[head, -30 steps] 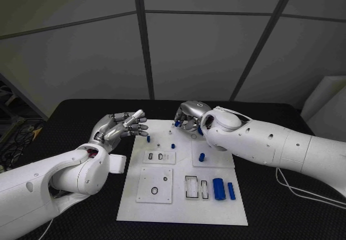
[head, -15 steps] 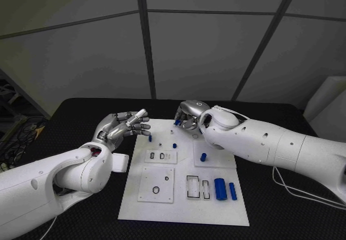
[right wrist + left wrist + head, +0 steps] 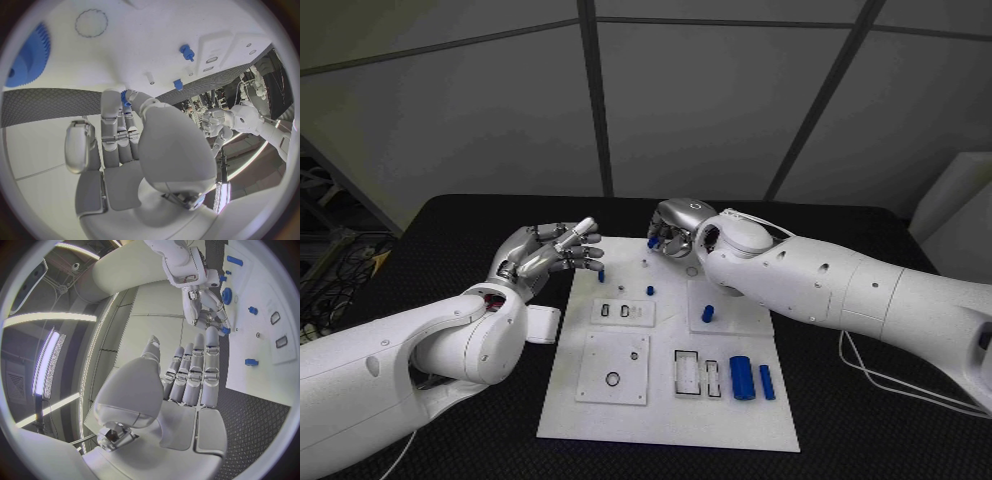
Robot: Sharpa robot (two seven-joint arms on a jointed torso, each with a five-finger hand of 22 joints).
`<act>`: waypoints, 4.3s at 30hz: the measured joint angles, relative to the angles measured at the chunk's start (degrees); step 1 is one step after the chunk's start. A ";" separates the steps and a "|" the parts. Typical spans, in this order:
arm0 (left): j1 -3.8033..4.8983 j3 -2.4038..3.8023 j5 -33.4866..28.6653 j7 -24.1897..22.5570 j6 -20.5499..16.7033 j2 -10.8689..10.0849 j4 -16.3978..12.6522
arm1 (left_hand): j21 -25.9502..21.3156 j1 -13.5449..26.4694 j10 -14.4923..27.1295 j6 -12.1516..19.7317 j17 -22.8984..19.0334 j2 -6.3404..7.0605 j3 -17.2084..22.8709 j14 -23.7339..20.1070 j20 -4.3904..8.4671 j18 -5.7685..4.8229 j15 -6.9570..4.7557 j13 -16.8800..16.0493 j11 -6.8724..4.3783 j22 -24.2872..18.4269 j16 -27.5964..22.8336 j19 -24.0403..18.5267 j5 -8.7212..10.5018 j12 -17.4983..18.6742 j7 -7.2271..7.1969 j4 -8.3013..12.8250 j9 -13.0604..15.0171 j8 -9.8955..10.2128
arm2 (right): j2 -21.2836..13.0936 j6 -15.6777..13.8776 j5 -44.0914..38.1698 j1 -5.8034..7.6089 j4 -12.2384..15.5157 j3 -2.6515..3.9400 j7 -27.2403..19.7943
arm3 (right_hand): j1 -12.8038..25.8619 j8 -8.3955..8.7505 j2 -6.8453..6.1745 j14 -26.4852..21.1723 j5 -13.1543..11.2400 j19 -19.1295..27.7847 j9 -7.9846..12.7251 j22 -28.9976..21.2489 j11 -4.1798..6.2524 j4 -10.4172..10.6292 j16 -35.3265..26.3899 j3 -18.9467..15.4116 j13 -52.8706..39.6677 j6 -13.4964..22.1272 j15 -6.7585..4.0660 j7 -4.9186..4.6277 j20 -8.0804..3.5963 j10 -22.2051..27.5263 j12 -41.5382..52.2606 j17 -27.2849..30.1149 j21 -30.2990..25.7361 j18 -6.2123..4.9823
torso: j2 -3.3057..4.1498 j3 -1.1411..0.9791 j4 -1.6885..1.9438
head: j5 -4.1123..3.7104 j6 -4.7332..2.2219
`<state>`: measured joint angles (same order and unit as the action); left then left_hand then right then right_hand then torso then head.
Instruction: Assemble the parts on the task board
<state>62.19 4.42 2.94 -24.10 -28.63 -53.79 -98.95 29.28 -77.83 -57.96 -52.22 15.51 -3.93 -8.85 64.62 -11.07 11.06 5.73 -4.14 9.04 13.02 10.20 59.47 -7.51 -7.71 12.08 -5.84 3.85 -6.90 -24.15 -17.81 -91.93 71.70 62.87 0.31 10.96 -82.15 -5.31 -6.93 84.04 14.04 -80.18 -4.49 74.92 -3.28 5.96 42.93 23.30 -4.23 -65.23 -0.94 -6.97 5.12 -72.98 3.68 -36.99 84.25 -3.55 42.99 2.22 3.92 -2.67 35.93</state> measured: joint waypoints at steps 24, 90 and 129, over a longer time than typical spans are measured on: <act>0.04 0.01 -0.01 0.08 0.04 -0.03 0.15 | 0.00 0.00 0.00 0.00 0.02 0.00 0.00 0.00 0.00 0.00 0.00 0.00 0.00 0.00 0.00 0.00 0.00 0.00 0.00 0.00 0.00 -0.02 | 0.63 2.12 0.01 0.05 -0.51 0.02 0.00 | 0.74 0.57 -0.16 0.00 -0.23 0.20 -0.48 -0.01 -0.23 0.01 0.33 -0.02 0.10 0.61 0.00 -0.21 0.20 0.23 0.00 -0.05 0.00 -0.01 | 0.12 -0.03 -0.16 | 0.07 0.31; -0.01 -0.01 -0.02 0.67 0.98 0.04 1.18 | -0.08 0.00 0.00 0.00 0.19 0.00 0.16 -0.20 -0.21 0.00 0.20 0.00 0.00 -0.13 -0.22 -0.21 0.00 0.24 0.00 0.15 -0.04 -0.02 | -18.70 5.88 16.18 -0.19 14.16 2.14 6.72 | -1.25 -2.63 -2.69 0.10 2.44 -3.69 0.44 0.02 -0.20 10.40 40.26 -19.79 -57.89 13.44 -0.08 -1.68 0.20 -3.50 61.71 -37.96 3.15 1.36 | -0.10 -0.63 -1.45 | -0.94 -0.15; -0.07 -0.01 -0.03 0.76 1.22 0.04 1.51 | -0.31 -0.23 0.00 0.00 0.35 -0.23 0.15 -0.20 -0.21 0.00 0.20 0.00 0.00 -0.25 -0.44 -0.21 0.00 0.24 0.00 0.48 -0.03 -0.02 | -16.48 10.31 12.04 -0.26 11.08 2.12 7.05 | -2.98 -3.34 -1.56 -0.10 3.10 -3.89 0.43 0.00 -0.40 9.93 40.83 -19.64 -61.82 13.43 0.12 -1.69 0.40 -4.11 64.58 -37.94 3.37 1.35 | -0.11 -0.65 -1.45 | -1.16 0.53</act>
<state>62.12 4.40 2.91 -23.34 -27.41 -53.75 -97.43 28.96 -78.06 -57.95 -52.22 15.86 -4.16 -8.69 64.42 -11.28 11.06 5.94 -4.14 9.05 12.78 9.76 59.26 -7.51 -7.47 12.08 -5.36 3.82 -6.93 -40.63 -7.50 -79.90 71.44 73.94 2.43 18.01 -85.13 -8.65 -8.49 83.94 17.14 -84.07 -4.06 74.92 -3.68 15.89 83.76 3.66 -66.05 -51.81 -0.82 -8.66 5.52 -77.09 68.26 -74.93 87.63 -2.19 42.89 1.57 2.47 -3.83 36.46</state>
